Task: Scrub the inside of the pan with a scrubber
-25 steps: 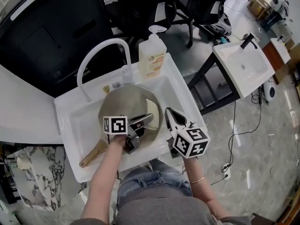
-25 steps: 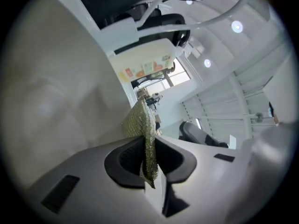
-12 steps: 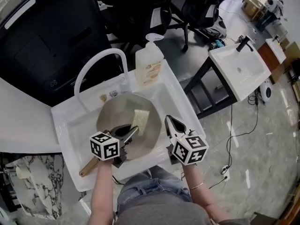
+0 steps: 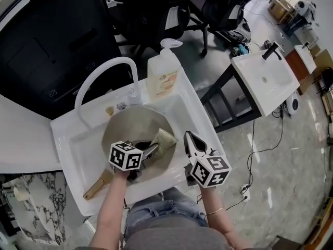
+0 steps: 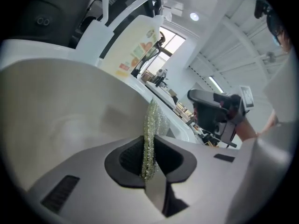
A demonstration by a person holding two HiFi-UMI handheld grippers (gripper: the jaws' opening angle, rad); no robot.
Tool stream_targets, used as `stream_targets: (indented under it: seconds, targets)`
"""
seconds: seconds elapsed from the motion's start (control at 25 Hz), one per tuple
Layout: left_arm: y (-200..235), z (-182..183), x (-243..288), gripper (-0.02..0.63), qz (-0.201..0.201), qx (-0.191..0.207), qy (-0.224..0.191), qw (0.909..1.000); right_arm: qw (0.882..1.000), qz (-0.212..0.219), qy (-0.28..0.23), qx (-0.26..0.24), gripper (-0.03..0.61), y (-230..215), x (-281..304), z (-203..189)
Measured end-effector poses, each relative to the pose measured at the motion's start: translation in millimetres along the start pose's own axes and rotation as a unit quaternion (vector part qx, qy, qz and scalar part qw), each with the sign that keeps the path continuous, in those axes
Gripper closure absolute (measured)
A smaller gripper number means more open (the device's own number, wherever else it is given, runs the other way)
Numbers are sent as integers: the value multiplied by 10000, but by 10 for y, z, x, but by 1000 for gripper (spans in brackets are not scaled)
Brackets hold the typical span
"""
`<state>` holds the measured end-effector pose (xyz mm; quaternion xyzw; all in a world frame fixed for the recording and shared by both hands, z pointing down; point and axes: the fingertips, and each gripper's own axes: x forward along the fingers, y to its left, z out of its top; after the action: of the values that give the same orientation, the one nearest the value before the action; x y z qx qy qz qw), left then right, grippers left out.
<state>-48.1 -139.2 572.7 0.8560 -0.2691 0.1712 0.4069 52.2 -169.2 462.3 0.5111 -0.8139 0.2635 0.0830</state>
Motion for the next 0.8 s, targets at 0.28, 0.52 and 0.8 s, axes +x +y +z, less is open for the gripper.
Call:
stream_targets:
  seconds: [0.28, 0.52, 0.8]
  targets:
    - [468, -23, 110, 552, 1281, -10, 74, 9917, 10000, 13, 45, 20, 568, -32, 121, 58]
    - [738, -2, 5, 551, 1852, -84, 22, 9827, 9999, 102, 106, -4, 568, -14, 206, 66]
    - [951, -5, -83, 551, 2662, 75, 79, 9638, 9996, 225, 174, -54, 568, 20, 263, 45]
